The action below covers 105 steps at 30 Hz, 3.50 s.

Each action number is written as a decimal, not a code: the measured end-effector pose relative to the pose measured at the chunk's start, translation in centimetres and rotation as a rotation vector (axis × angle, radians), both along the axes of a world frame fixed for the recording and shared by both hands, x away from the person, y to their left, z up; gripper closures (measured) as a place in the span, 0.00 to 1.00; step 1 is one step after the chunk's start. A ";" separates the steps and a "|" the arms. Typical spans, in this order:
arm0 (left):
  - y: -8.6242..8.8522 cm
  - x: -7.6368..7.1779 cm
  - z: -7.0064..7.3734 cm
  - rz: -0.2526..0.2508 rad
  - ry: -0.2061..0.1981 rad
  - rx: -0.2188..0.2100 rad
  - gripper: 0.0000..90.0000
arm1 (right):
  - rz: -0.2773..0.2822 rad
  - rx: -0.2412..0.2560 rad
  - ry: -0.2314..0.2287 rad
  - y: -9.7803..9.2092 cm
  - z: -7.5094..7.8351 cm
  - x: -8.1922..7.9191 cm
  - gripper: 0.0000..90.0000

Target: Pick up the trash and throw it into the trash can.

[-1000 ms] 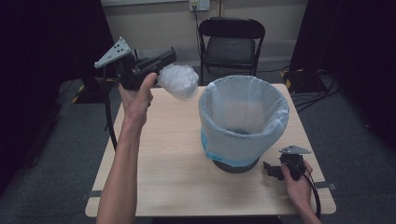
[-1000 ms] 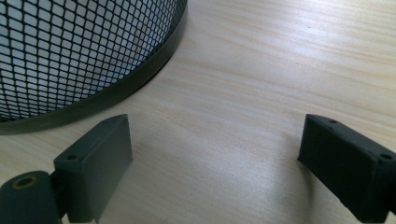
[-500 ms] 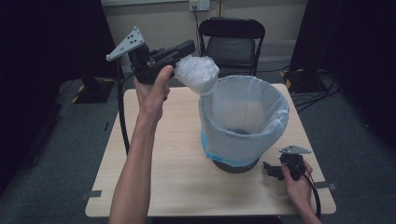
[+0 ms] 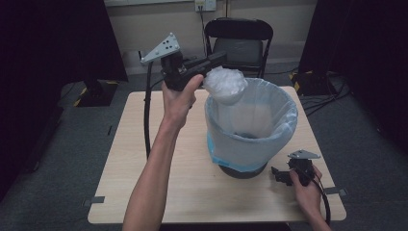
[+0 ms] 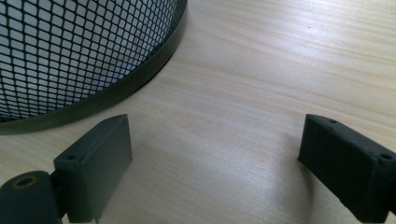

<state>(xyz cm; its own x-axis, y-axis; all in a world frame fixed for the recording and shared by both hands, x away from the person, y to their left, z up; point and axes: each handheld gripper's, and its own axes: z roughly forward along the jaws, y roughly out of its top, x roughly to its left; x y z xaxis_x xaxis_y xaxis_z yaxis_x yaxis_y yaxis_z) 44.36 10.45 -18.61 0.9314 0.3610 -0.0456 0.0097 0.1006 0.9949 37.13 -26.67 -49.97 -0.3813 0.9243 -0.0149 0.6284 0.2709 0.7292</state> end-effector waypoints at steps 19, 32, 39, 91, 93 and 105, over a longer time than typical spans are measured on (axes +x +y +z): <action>-1.7 0.9 -1.5 -0.015 0.062 0.082 0.22 | 0.000 0.000 0.000 0.0 0.0 0.0 0.10; 1.7 0.8 -2.4 0.098 0.091 0.120 0.19 | 0.000 0.000 0.000 0.0 0.0 0.0 0.10; 3.7 0.4 -2.9 0.147 0.093 0.130 0.20 | 0.000 0.000 0.000 0.0 0.0 0.0 0.10; 19.0 -5.6 -14.7 0.419 0.263 0.366 0.18 | 0.000 0.000 0.000 0.0 0.0 0.0 0.10; 19.3 -5.9 -15.9 0.429 0.290 0.375 0.18 | 0.000 0.000 0.000 0.0 0.0 0.0 0.10; 19.8 -7.3 -22.9 0.418 0.452 0.459 0.18 | 0.000 0.000 0.000 0.0 0.0 0.0 0.10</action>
